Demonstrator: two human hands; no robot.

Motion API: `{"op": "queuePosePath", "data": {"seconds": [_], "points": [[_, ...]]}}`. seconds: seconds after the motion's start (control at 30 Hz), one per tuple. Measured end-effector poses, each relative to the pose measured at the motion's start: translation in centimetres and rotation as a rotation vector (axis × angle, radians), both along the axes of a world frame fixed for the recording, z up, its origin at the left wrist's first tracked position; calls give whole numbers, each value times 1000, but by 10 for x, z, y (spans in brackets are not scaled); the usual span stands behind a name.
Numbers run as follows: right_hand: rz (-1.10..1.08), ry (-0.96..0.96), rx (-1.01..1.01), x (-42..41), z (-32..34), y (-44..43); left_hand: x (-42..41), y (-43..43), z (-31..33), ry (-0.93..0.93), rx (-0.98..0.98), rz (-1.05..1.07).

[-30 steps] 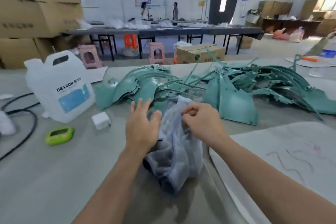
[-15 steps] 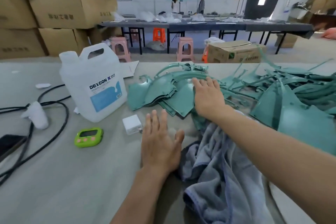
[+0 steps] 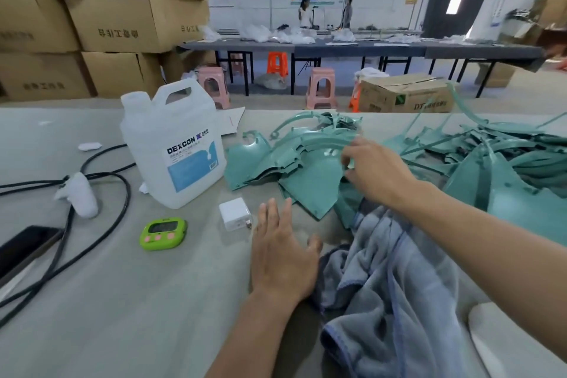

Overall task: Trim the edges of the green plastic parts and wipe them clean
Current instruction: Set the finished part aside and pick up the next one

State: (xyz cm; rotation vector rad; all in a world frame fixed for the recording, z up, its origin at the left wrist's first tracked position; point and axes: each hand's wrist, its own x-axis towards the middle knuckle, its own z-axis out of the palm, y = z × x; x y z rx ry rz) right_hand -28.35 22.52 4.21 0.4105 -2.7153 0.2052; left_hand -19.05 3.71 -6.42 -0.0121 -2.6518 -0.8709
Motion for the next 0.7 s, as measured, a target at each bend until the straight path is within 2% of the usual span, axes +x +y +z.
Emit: {"op": "queuePosePath", "data": {"seconds": [0.1,0.3,0.37,0.47,0.53,0.63,0.7], "points": [[35,-198,90,8,-4,-2,4,0,3,3,37,-10],[31,-122,237,11,13,-7,5,0,4,-20,115,-40],[21,-66,133,7,15,-5,3,-1,3,-39,126,-28],[-30,-8,-256,-8,19,1,-1,2,1,-85,149,-16],[-109,-79,-282,-18,22,2,-7,2,3,-132,149,-23],[-148,-308,-241,-29,12,-6,-15,-2,5,-174,-21,-77],[-172,-286,-255,-34,1,-10,-19,-4,5,-206,-107,-113]]}}
